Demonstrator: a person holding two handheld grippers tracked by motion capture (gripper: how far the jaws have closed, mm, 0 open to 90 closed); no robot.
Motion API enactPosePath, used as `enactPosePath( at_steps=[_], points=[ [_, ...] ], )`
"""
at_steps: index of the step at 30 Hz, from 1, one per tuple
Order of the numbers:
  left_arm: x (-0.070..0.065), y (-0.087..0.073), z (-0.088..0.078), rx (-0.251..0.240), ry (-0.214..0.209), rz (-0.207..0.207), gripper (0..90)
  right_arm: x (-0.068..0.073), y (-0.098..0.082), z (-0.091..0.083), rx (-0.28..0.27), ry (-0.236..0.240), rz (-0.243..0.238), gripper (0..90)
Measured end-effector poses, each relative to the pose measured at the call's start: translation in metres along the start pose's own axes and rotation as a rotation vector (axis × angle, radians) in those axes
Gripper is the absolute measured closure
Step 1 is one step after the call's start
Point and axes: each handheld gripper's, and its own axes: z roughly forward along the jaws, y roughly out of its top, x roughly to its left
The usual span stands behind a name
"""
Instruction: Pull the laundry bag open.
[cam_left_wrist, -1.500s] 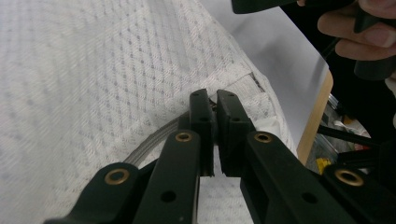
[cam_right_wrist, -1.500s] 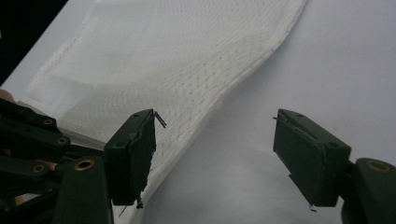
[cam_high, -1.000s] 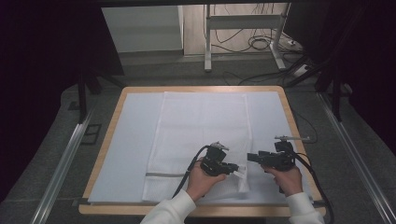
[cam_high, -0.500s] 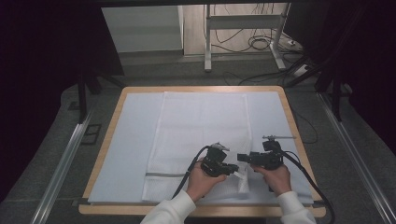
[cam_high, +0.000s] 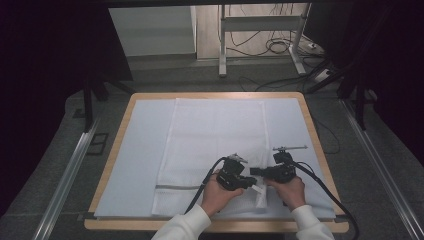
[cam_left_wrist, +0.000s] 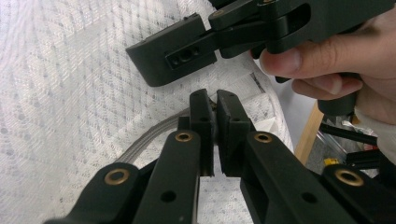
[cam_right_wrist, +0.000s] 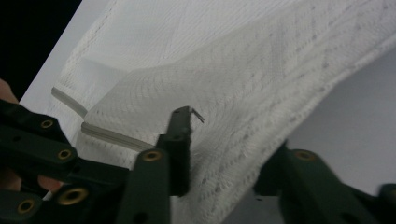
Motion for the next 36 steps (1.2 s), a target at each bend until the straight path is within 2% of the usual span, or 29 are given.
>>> enactPosePath(
  at_steps=[3,6,12,36],
  points=[
    [0.0,0.0,0.0,0.001,0.0,-0.002,86.7,0.0,0.0,-0.001,0.004,0.009,-0.015,79.5],
    [0.0,0.0,0.001,0.004,0.001,-0.003,86.7,0.001,-0.001,-0.001,0.008,0.021,-0.029,87.4],
    [0.002,0.0,0.003,0.008,-0.002,-0.007,86.7,0.001,-0.001,-0.002,0.012,0.024,-0.053,88.1],
    [0.012,-0.004,0.005,0.016,-0.01,-0.033,86.8,-0.001,-0.004,-0.009,0.008,0.033,-0.061,88.3]
  ],
)
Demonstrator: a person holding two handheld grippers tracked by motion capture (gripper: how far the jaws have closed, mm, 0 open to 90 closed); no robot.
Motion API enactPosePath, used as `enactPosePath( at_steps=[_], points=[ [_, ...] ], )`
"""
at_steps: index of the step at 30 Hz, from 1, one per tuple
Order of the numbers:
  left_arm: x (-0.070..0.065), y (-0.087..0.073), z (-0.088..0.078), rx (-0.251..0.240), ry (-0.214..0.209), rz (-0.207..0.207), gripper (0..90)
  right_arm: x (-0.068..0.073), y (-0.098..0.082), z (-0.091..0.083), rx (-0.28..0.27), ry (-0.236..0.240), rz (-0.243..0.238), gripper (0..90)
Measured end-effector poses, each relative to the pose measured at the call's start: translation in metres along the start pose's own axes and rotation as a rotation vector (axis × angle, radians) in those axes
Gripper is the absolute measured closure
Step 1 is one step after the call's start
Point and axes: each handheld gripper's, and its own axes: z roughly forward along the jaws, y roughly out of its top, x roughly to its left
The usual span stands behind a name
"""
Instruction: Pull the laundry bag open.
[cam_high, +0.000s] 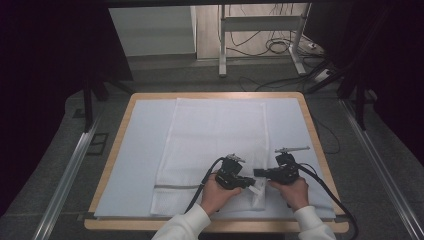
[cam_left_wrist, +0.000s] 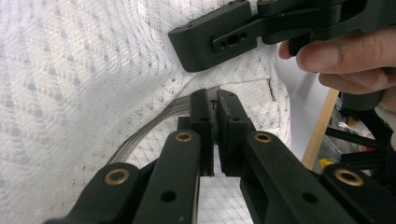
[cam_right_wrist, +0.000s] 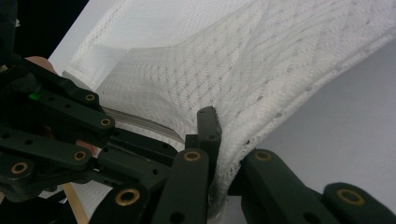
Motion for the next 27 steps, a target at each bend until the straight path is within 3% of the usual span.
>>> enactPosePath(
  at_steps=[17,19,27],
  points=[
    [0.004,-0.001,-0.001,0.005,0.006,-0.007,86.8,0.0,-0.001,0.0,0.017,0.0,-0.009,88.5],
    [0.005,-0.001,-0.001,0.011,0.021,0.001,86.8,0.0,-0.001,0.0,0.019,-0.003,-0.011,88.5],
    [0.011,-0.005,-0.005,0.008,0.014,-0.017,86.8,-0.001,-0.002,-0.001,0.021,-0.001,-0.01,88.5]
  ],
)
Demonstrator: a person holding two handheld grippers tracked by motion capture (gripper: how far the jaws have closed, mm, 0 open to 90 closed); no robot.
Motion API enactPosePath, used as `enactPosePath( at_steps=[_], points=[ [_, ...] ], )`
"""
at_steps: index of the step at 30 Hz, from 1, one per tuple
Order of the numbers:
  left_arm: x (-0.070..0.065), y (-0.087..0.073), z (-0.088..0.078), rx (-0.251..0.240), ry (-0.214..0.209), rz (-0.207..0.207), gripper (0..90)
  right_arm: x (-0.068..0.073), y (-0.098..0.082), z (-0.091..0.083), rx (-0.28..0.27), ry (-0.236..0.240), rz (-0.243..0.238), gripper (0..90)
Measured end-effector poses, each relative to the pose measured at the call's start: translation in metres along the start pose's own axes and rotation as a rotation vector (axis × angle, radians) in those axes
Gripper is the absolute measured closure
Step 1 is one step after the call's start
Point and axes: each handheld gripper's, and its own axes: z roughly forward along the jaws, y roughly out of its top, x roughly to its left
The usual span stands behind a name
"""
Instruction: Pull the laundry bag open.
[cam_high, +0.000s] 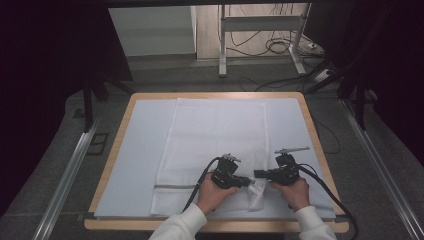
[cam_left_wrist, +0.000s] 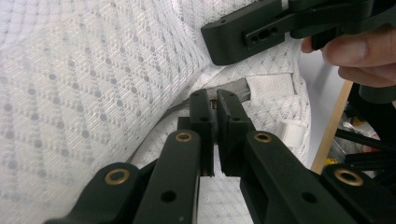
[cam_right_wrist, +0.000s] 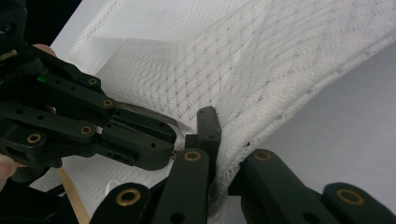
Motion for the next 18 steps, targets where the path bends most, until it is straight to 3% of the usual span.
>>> enactPosePath(
  at_steps=[6,15,18],
  points=[
    [0.001,-0.001,-0.003,0.002,0.004,0.003,86.8,0.0,0.0,0.0,0.001,0.001,-0.002,88.5],
    [0.012,-0.006,-0.011,-0.009,0.01,-0.026,86.8,-0.001,-0.001,-0.002,-0.006,-0.003,-0.005,88.5],
    [0.013,-0.006,-0.017,-0.01,0.014,-0.015,86.8,0.0,-0.001,-0.003,-0.011,0.003,-0.002,88.5]
  ],
)
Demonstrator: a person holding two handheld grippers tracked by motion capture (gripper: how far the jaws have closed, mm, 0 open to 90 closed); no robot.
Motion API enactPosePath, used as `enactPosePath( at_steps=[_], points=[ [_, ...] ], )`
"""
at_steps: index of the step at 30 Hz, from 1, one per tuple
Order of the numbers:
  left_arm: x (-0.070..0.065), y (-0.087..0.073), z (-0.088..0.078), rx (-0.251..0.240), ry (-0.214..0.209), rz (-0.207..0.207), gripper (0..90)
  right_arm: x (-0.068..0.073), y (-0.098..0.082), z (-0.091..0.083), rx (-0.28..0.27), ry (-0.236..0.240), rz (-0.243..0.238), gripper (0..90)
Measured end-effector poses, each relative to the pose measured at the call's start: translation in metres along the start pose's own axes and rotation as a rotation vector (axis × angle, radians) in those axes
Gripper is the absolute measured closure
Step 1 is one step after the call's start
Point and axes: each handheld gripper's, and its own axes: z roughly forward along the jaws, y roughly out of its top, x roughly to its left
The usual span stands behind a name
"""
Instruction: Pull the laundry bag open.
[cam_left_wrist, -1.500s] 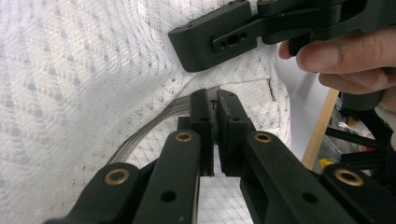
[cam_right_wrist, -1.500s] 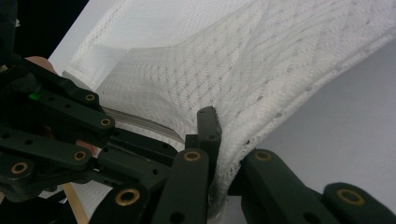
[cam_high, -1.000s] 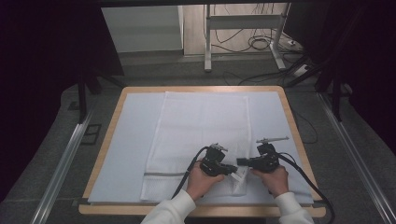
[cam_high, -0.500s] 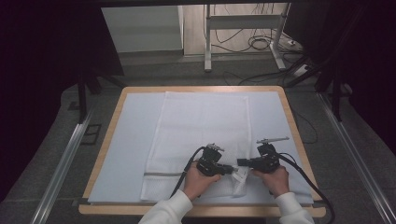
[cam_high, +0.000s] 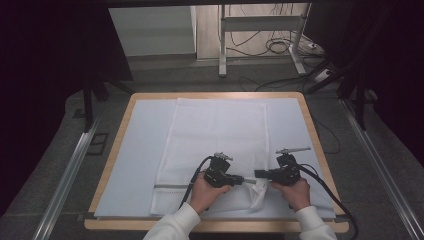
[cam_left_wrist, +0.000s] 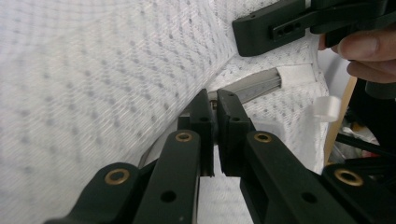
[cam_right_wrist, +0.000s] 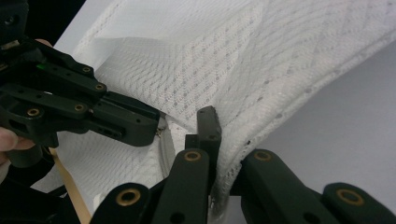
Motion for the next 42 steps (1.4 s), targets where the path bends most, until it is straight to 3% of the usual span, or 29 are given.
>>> enactPosePath(
  at_steps=[22,31,42],
  points=[
    [0.015,-0.01,-0.009,-0.013,-0.005,-0.023,86.8,0.002,-0.002,0.0,-0.011,-0.008,0.0,88.5],
    [0.018,-0.01,-0.02,-0.009,0.01,0.006,86.8,0.001,-0.002,-0.004,-0.026,-0.018,-0.011,88.5],
    [0.023,-0.015,-0.026,-0.016,0.011,-0.005,86.7,0.002,-0.004,-0.001,-0.015,-0.02,-0.017,88.5]
  ],
)
